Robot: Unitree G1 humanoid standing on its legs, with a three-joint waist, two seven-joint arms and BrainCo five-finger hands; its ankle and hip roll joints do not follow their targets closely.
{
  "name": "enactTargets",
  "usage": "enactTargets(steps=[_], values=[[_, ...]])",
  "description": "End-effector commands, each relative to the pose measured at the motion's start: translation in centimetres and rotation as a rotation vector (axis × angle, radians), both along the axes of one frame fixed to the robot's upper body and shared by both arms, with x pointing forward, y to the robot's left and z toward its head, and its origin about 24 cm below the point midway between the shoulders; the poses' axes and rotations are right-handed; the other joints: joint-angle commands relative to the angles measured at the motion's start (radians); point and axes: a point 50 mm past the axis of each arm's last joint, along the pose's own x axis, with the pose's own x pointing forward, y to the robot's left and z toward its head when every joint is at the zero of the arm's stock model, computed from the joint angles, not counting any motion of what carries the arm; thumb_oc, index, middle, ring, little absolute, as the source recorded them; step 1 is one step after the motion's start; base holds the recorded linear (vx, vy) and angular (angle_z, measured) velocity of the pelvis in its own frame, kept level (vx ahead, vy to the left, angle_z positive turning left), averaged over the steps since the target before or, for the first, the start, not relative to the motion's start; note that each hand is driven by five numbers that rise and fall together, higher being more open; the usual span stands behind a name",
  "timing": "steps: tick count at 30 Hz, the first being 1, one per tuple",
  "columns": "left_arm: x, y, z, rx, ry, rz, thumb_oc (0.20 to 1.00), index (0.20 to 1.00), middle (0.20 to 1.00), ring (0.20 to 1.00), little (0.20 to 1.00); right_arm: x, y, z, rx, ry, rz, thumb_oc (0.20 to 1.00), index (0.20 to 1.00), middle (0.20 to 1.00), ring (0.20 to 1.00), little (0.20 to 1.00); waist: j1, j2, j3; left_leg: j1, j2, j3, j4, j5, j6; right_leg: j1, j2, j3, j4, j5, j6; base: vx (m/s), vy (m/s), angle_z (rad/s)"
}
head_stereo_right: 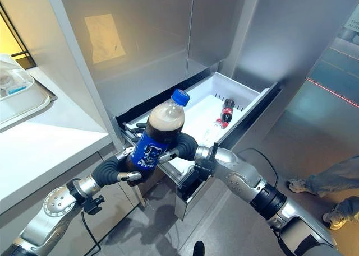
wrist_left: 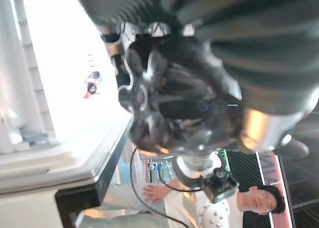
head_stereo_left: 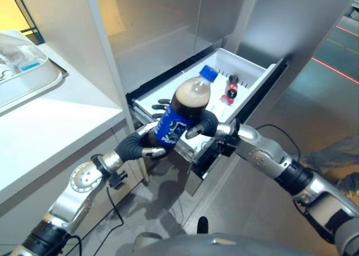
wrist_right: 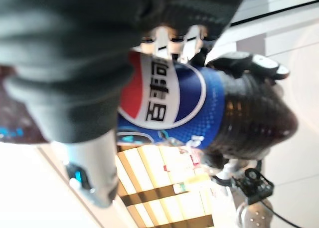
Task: Take the drinks into the refrigerator
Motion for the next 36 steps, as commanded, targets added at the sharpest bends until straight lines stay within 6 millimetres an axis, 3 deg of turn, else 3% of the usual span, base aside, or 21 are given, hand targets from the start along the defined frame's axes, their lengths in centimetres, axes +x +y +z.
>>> enactTargets(steps=[1, 9, 22, 23, 24, 36], values=[[1.7, -1.4, 3.3, -0.091, -0.195, -0.012, 0.2, 0.2, 0.2, 0.2, 0.2, -2.7, 4.0, 8.2, 0.307, -0.24, 0.262, 1.0, 1.0, 1.0, 1.0, 1.0, 0.01, 0.019, -0.013, -0.022, -0.055, -0.08, 0.002, -0.061, 0.096, 0.047, -0.03, -0.054, 0.13, -0.142, 0.059, 0.0, 0.0, 0.0], [1.6, -1.2, 3.0, -0.114, -0.183, 0.012, 0.2, 0.2, 0.2, 0.2, 0.2, -2.5, 3.5, 10.7, 0.393, -0.321, 0.236, 1.0, 1.0, 1.0, 1.0, 1.0, 0.015, 0.021, -0.018, -0.017, -0.054, -0.066, 0.002, -0.065, 0.097, 0.048, -0.028, -0.049, 0.125, -0.139, 0.061, 0.0, 0.003, -0.03], [1.7, -1.0, 2.7, -0.113, -0.174, 0.025, 0.2, 0.2, 0.2, 0.2, 0.2, -2.1, 3.1, 12.0, 0.465, -0.334, 0.202, 1.0, 1.0, 1.0, 1.0, 1.0, 0.02, 0.021, -0.022, -0.013, -0.052, -0.05, 0.004, -0.07, 0.097, 0.051, -0.028, -0.043, 0.118, -0.134, 0.064, 0.0, 0.0, 0.0], [1.7, -1.0, 2.6, -0.113, -0.171, 0.03, 0.2, 0.2, 0.2, 0.2, 0.2, -2.3, 3.1, 12.3, 0.482, -0.342, 0.202, 0.514, 0.514, 0.514, 0.514, 0.514, 0.021, 0.022, -0.022, -0.013, -0.052, -0.049, 0.004, -0.071, 0.098, 0.05, -0.028, -0.043, 0.117, -0.135, 0.064, 0.02, 0.008, -0.05], [1.7, -1.0, 2.5, -0.114, -0.17, 0.032, 0.2, 0.2, 0.2, 0.2, 0.2, -2.0, 3.0, 12.2, 0.495, -0.33, 0.181, 0.2, 0.2, 0.2, 0.2, 0.2, 0.02, 0.023, -0.021, -0.012, -0.053, -0.05, 0.005, -0.071, 0.098, 0.05, -0.027, -0.042, 0.117, -0.135, 0.064, 0.02, 0.009, -0.06], [1.7, -0.9, 2.5, -0.1, -0.164, 0.028, 0.2, 0.2, 0.2, 0.2, 0.2, -2.0, 3.4, 12.0, 0.5, -0.311, 0.179, 0.2, 0.2, 0.2, 0.2, 0.2, 0.023, 0.026, -0.02, -0.015, -0.053, -0.045, 0.006, -0.074, 0.099, 0.048, -0.026, -0.037, 0.114, -0.135, 0.064, 0.01, 0.003, -0.02]])
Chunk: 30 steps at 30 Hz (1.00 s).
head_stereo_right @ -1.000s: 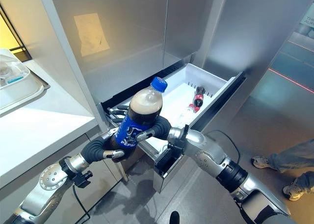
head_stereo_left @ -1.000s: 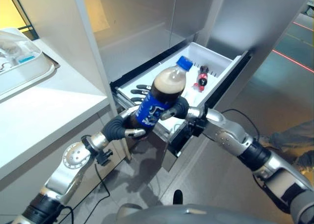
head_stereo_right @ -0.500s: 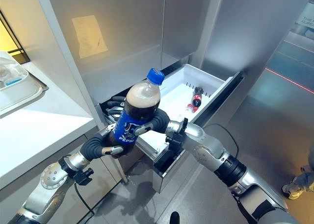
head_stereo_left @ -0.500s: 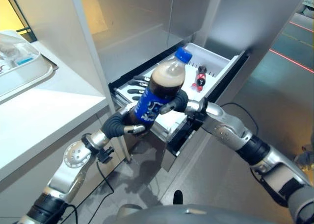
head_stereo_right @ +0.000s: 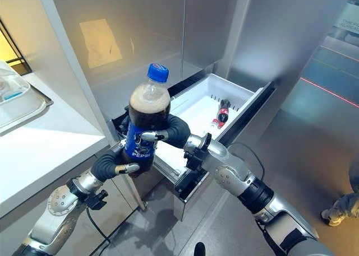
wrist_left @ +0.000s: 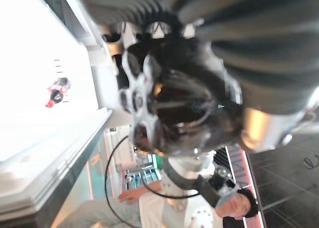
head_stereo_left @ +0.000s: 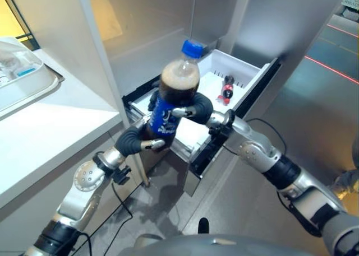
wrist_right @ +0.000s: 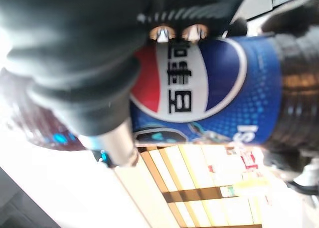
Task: Take the drinks into the refrigerator
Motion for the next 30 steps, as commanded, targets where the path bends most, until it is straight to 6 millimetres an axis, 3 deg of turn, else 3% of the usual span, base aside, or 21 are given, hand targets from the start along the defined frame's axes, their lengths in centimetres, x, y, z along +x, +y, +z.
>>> enactTargets(steps=[1, 10, 12, 13, 17, 22, 26, 27, 28, 30], values=[[1.3, -0.4, 1.5, 0.012, -0.074, -0.015, 0.2, 0.2, 0.2, 0.2, 0.2, -2.4, 1.6, 8.6, 0.291, -0.293, 0.164, 0.2, 0.2, 0.2, 0.2, 0.2, 0.02, 0.016, -0.008, -0.024, -0.054, -0.081, 0.005, -0.072, 0.102, 0.055, -0.033, -0.069, 0.115, -0.138, 0.066, 0.0, 0.0, 0.0], [1.3, -0.4, 1.6, 0.004, -0.082, 0.002, 0.2, 0.2, 0.2, 0.2, 0.2, -2.1, 1.1, 7.8, 0.316, -0.25, 0.13, 0.2, 0.2, 0.2, 0.2, 0.2, 0.016, 0.016, -0.009, -0.02, -0.053, -0.082, 0.004, -0.076, 0.1, 0.06, -0.034, -0.07, 0.115, -0.141, 0.067, 0.0, 0.0, 0.0], [1.2, -0.4, 1.5, 0.001, -0.079, 0.001, 0.413, 0.413, 0.413, 0.413, 0.413, -2.1, 0.9, 7.6, 0.318, -0.242, 0.124, 0.2, 0.2, 0.2, 0.2, 0.2, 0.014, 0.016, -0.008, -0.02, -0.054, -0.083, 0.004, -0.075, 0.1, 0.06, -0.034, -0.071, 0.116, -0.142, 0.067, 0.0, 0.0, 0.0], [1.2, -0.3, 1.5, -0.001, -0.073, 0.004, 1.0, 1.0, 1.0, 1.0, 1.0, -1.9, 0.5, 7.2, 0.318, -0.228, 0.104, 0.2, 0.2, 0.2, 0.2, 0.2, 0.01, 0.016, -0.009, -0.019, -0.055, -0.084, 0.004, -0.076, 0.1, 0.06, -0.034, -0.072, 0.12, -0.143, 0.067, 0.0, 0.0, 0.0], [1.0, -0.2, 1.3, -0.02, -0.062, 0.017, 1.0, 1.0, 1.0, 1.0, 1.0, -1.4, -1.2, 5.8, 0.326, -0.178, 0.033, 0.2, 0.2, 0.2, 0.2, 0.2, 0.001, 0.015, -0.009, -0.02, -0.056, -0.089, 0.003, -0.076, 0.101, 0.058, -0.036, -0.078, 0.125, -0.145, 0.068, 0.0, 0.0, 0.0], [0.5, 0.3, 0.9, -0.069, -0.039, 0.047, 1.0, 1.0, 1.0, 1.0, 1.0, -1.1, -5.0, 4.0, 0.364, -0.13, -0.122, 0.2, 0.2, 0.2, 0.2, 0.2, -0.013, 0.013, -0.01, -0.019, -0.056, -0.093, 0.002, -0.077, 0.101, 0.055, -0.037, -0.085, 0.128, -0.147, 0.07, 0.0, 0.0, 0.0], [0.0, 1.0, 0.5, -0.112, -0.011, 0.081, 1.0, 1.0, 1.0, 1.0, 1.0, -0.8, -8.9, 2.6, 0.423, -0.095, -0.313, 0.2, 0.2, 0.2, 0.2, 0.2, -0.026, 0.012, -0.009, -0.02, -0.054, -0.095, 0.002, -0.077, 0.102, 0.053, -0.038, -0.085, 0.131, -0.147, 0.07, 0.0, 0.0, 0.0], [-0.2, 1.4, 0.2, -0.131, 0.003, 0.105, 1.0, 1.0, 1.0, 1.0, 1.0, -1.0, -11.2, 2.2, 0.452, -0.104, -0.431, 0.2, 0.2, 0.2, 0.2, 0.2, -0.035, 0.011, -0.009, -0.019, -0.054, -0.096, 0.002, -0.078, 0.102, 0.052, -0.037, -0.085, 0.131, -0.149, 0.07, 0.0, 0.0, 0.0], [-0.2, 1.4, 0.2, -0.131, 0.004, 0.104, 1.0, 1.0, 1.0, 1.0, 1.0, -1.1, -11.2, 2.2, 0.452, -0.103, -0.433, 0.2, 0.2, 0.2, 0.2, 0.2, -0.034, 0.011, -0.01, -0.019, -0.054, -0.097, 0.002, -0.078, 0.102, 0.053, -0.037, -0.086, 0.131, -0.149, 0.07, 0.0, 0.0, 0.04], [-0.4, 1.8, -0.1, -0.146, 0.014, 0.135, 1.0, 1.0, 1.0, 1.0, 1.0, -1.6, -13.2, 1.6, 0.496, -0.098, -0.542, 0.2, 0.2, 0.2, 0.2, 0.2, -0.043, 0.012, -0.01, -0.019, -0.055, -0.097, 0.001, -0.079, 0.103, 0.053, -0.036, -0.085, 0.132, -0.15, 0.069, 0.0, 0.002, 0.02]])
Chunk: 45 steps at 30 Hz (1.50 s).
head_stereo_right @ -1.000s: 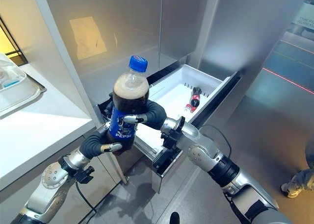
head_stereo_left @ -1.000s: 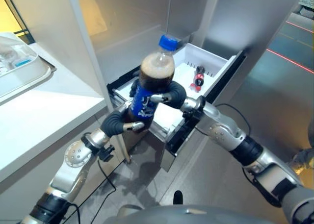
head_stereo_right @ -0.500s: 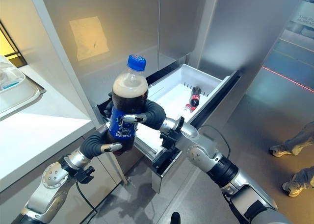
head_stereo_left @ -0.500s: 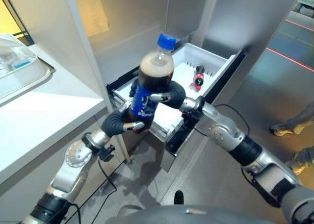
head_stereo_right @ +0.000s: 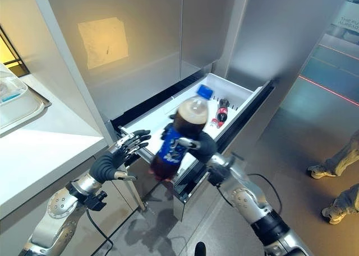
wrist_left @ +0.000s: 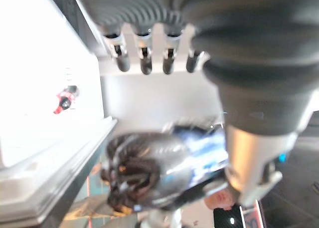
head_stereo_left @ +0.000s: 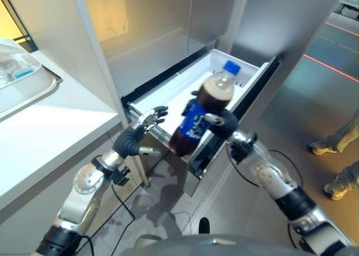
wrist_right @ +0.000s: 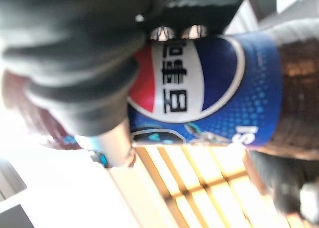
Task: Take the drinks into the refrigerator
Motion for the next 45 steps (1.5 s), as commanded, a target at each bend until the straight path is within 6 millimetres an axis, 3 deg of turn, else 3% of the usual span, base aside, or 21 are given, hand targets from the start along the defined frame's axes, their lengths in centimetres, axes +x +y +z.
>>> enactTargets(steps=[1, 6, 10, 21, 31, 37, 43, 44, 45], values=[[0.2, 0.4, 1.1, -0.075, -0.06, 0.025, 1.0, 1.0, 1.0, 1.0, 1.0, -0.2, -3.2, 7.5, 0.222, -0.369, -0.187, 0.2, 0.2, 0.2, 0.2, 0.2, -0.018, 0.011, -0.003, -0.005, -0.054, -0.089, 0.002, -0.079, 0.103, 0.063, -0.035, -0.08, 0.132, -0.147, 0.063, 0.0, 0.0, 0.0], [-0.2, 1.4, 0.7, -0.136, -0.055, 0.115, 1.0, 1.0, 1.0, 1.0, 1.0, -1.9, -6.8, 6.8, 0.216, -0.378, -0.416, 0.2, 0.2, 0.2, 0.2, 0.2, -0.036, 0.009, -0.001, -0.006, -0.054, -0.088, 0.002, -0.08, 0.104, 0.061, -0.034, -0.079, 0.131, -0.147, 0.064, 0.0, 0.0, 0.0], [-0.5, 2.2, 0.5, -0.184, -0.06, 0.203, 1.0, 1.0, 1.0, 1.0, 1.0, -3.3, -8.1, 6.3, 0.169, -0.377, -0.515, 0.2, 0.2, 0.2, 0.2, 0.2, -0.05, 0.009, 0.004, -0.01, -0.055, -0.089, 0.002, -0.079, 0.105, 0.053, -0.033, -0.074, 0.135, -0.147, 0.064, 0.0, 0.0, 0.0], [-1.2, 3.4, 0.1, -0.271, -0.072, 0.334, 1.0, 1.0, 1.0, 1.0, 1.0, -5.3, -9.3, 5.9, 0.118, -0.394, -0.623, 0.2, 0.2, 0.2, 0.2, 0.2, -0.067, 0.01, 0.015, -0.014, -0.059, -0.072, 0.004, -0.081, 0.108, 0.035, -0.031, -0.055, 0.138, -0.141, 0.064, 0.0, -0.001, -0.02], [-1.6, 3.3, 0.5, -0.264, -0.086, 0.308, 1.0, 1.0, 1.0, 1.0, 1.0, -4.9, -10.0, 6.1, -0.022, -0.407, -0.72, 0.2, 0.2, 0.2, 0.2, 0.2, -0.061, 0.008, 0.031, -0.028, -0.059, -0.074, 0.007, -0.08, 0.111, 0.017, -0.029, -0.054, 0.148, -0.143, 0.065, 0.0, 0.0, 0.0], [-1.7, 2.2, 1.7, -0.287, -0.108, 0.195, 1.0, 1.0, 1.0, 1.0, 1.0, -1.4, -11.1, 9.8, -0.19, -0.515, -0.803, 0.2, 0.2, 0.2, 0.2, 0.2, -0.011, -0.007, 0.062, -0.07, -0.061, -0.093, 0.022, -0.072, 0.112, -0.008, -0.033, -0.072, 0.155, -0.144, 0.064, -0.02, -0.016, 0.0], [-1.8, 0.9, 2.6, -0.328, -0.11, 0.099, 1.0, 1.0, 1.0, 1.0, 1.0, 1.2, -10.6, 15.5, -0.342, -0.673, -0.784, 0.2, 0.2, 0.2, 0.2, 0.2, 0.037, -0.025, 0.099, -0.113, -0.059, -0.104, 0.031, -0.055, 0.107, -0.028, -0.036, -0.086, 0.145, -0.132, 0.063, -0.05, -0.032, 0.0], [-1.8, 0.9, 2.6, -0.33, -0.111, 0.099, 1.0, 1.0, 1.0, 1.0, 1.0, 1.3, -10.6, 15.6, -0.342, -0.675, -0.783, 0.2, 0.2, 0.2, 0.2, 0.2, 0.036, -0.024, 0.1, -0.114, -0.059, -0.104, 0.032, -0.055, 0.107, -0.029, -0.036, -0.086, 0.145, -0.132, 0.063, -0.03, -0.035, 0.03], [-2.0, 0.8, 2.7, -0.335, -0.108, 0.087, 1.0, 1.0, 1.0, 1.0, 1.0, 1.7, -10.2, 17.6, -0.362, -0.733, -0.763, 0.2, 0.2, 0.2, 0.2, 0.2, 0.049, -0.031, 0.111, -0.124, -0.059, -0.108, 0.034, -0.05, 0.106, -0.035, -0.036, -0.09, 0.141, -0.126, 0.063, -0.04, -0.033, 0.02]])
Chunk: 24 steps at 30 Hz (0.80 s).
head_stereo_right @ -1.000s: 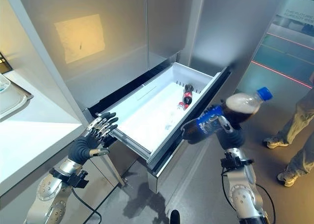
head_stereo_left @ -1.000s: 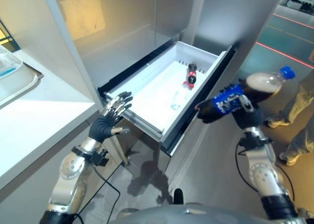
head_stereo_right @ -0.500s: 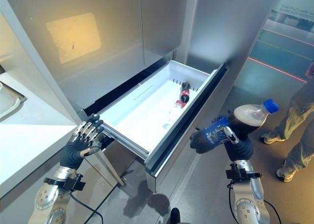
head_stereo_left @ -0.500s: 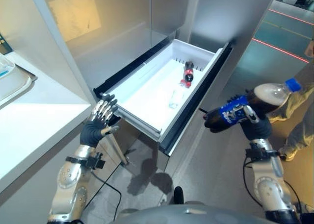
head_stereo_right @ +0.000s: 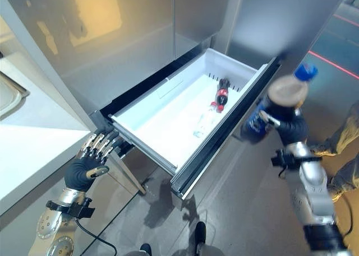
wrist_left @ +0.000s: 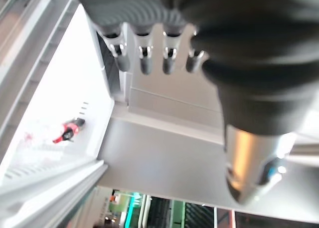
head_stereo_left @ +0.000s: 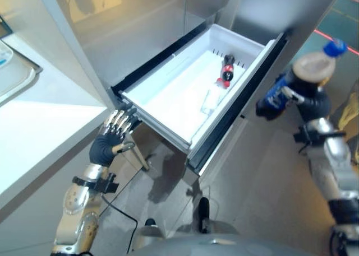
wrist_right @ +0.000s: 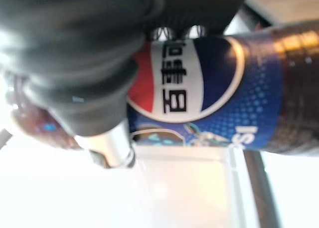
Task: Take the drinks into the refrigerator
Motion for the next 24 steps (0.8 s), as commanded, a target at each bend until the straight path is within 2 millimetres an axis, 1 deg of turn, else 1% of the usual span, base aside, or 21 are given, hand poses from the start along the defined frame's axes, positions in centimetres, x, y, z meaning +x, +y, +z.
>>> enactTargets(steps=[1, 2, 4, 6, 9, 11, 12, 13, 17, 19, 21, 24], values=[[-0.5, -0.5, 3.2, 0.02, -0.148, -0.074, 1.0, 1.0, 1.0, 1.0, 1.0, -0.1, 1.5, 10.4, -0.033, -0.444, 0.063, 0.2, 0.2, 0.2, 0.2, 0.2, 0.039, -0.016, 0.016, -0.052, -0.048, -0.111, 0.032, -0.047, 0.094, 0.041, -0.025, -0.083, 0.139, -0.146, 0.062, -0.03, -0.04, 0.02], [-0.6, -0.4, 3.3, 0.025, -0.148, -0.073, 1.0, 1.0, 1.0, 1.0, 1.0, 0.0, 1.7, 11.2, -0.058, -0.455, 0.067, 0.2, 0.2, 0.2, 0.2, 0.2, 0.045, -0.021, 0.019, -0.054, -0.048, -0.112, 0.03, -0.044, 0.092, 0.04, -0.024, -0.086, 0.137, -0.144, 0.062, -0.03, -0.026, 0.05], [-0.7, -0.3, 3.4, 0.031, -0.144, -0.076, 1.0, 1.0, 1.0, 1.0, 1.0, 0.2, 2.1, 13.4, -0.132, -0.492, 0.072, 0.2, 0.2, 0.2, 0.2, 0.2, 0.056, -0.03, 0.029, -0.062, -0.047, -0.116, 0.026, -0.037, 0.09, 0.037, -0.023, -0.089, 0.133, -0.141, 0.061, -0.04, -0.028, 0.1], [-0.7, -0.2, 3.7, 0.036, -0.15, -0.079, 1.0, 1.0, 1.0, 1.0, 1.0, 0.9, 2.1, 14.5, -0.142, -0.491, 0.058, 0.2, 0.2, 0.2, 0.2, 0.2, 0.068, -0.034, 0.038, -0.068, -0.046, -0.116, 0.021, -0.03, 0.088, 0.036, -0.025, -0.095, 0.127, -0.135, 0.061, -0.04, -0.02, 0.05], [-0.6, 0.0, 3.9, 0.04, -0.155, -0.071, 1.0, 1.0, 1.0, 1.0, 1.0, 1.6, 3.6, 16.3, -0.198, -0.509, 0.091, 0.2, 0.2, 0.2, 0.2, 0.2, 0.079, -0.04, 0.052, -0.083, -0.049, -0.115, 0.018, -0.021, 0.085, 0.03, -0.024, -0.094, 0.114, -0.123, 0.062, -0.03, -0.01, 0.01], [-0.6, -0.1, 4.0, 0.034, -0.153, -0.078, 1.0, 1.0, 1.0, 1.0, 1.0, 2.3, 4.0, 16.7, -0.19, -0.497, 0.094, 0.2, 0.2, 0.2, 0.2, 0.2, 0.091, -0.042, 0.059, -0.093, -0.049, -0.116, 0.019, -0.018, 0.085, 0.023, -0.023, -0.095, 0.111, -0.119, 0.062, 0.0, 0.0, 0.0], [-0.6, -0.1, 4.0, 0.033, -0.154, -0.076, 1.0, 1.0, 1.0, 1.0, 1.0, 2.4, 4.1, 16.8, -0.19, -0.498, 0.096, 0.2, 0.2, 0.2, 0.2, 0.2, 0.089, -0.042, 0.06, -0.094, -0.049, -0.115, 0.019, -0.018, 0.085, 0.023, -0.023, -0.094, 0.111, -0.119, 0.062, 0.0, 0.0, 0.0], [-0.5, 0.0, 4.3, 0.033, -0.164, -0.076, 1.0, 1.0, 1.0, 1.0, 1.0, 2.8, 4.7, 17.3, -0.202, -0.496, 0.103, 0.2, 0.2, 0.2, 0.2, 0.2, 0.094, -0.044, 0.067, -0.103, -0.049, -0.116, 0.023, -0.016, 0.085, 0.016, -0.023, -0.094, 0.111, -0.115, 0.061, 0.0, 0.0, 0.0], [-0.3, -0.1, 4.5, 0.04, -0.168, -0.081, 1.0, 1.0, 1.0, 1.0, 1.0, 4.0, 5.9, 17.4, -0.196, -0.464, 0.117, 0.2, 0.2, 0.2, 0.2, 0.2, 0.11, -0.043, 0.086, -0.123, -0.046, -0.119, 0.027, -0.009, 0.084, -0.002, -0.021, -0.097, 0.116, -0.113, 0.058, -0.01, -0.002, 0.01], [-0.3, -0.1, 4.8, 0.043, -0.181, -0.081, 1.0, 1.0, 1.0, 1.0, 1.0, 4.3, 6.6, 17.6, -0.206, -0.46, 0.126, 0.2, 0.2, 0.2, 0.2, 0.2, 0.114, -0.042, 0.098, -0.138, -0.045, -0.124, 0.033, -0.007, 0.084, -0.016, -0.021, -0.1, 0.124, -0.114, 0.057, -0.04, -0.012, 0.04], [-0.2, -0.2, 5.1, 0.048, -0.196, -0.081, 1.0, 1.0, 1.0, 1.0, 1.0, 4.7, 6.8, 17.6, -0.198, -0.452, 0.117, 0.2, 0.2, 0.2, 0.2, 0.2, 0.117, -0.04, 0.109, -0.153, -0.043, -0.129, 0.042, -0.006, 0.083, -0.03, -0.022, -0.105, 0.135, -0.116, 0.056, -0.04, -0.013, 0.03], [-0.2, -0.3, 5.4, 0.047, -0.211, -0.079, 1.0, 1.0, 1.0, 1.0, 1.0, 5.8, 6.9, 17.1, -0.181, -0.415, 0.091, 0.2, 0.2, 0.2, 0.2, 0.2, 0.125, -0.037, 0.123, -0.165, -0.04, -0.133, 0.048, -0.004, 0.082, -0.044, -0.022, -0.114, 0.152, -0.121, 0.052, -0.03, -0.017, 0.08]])
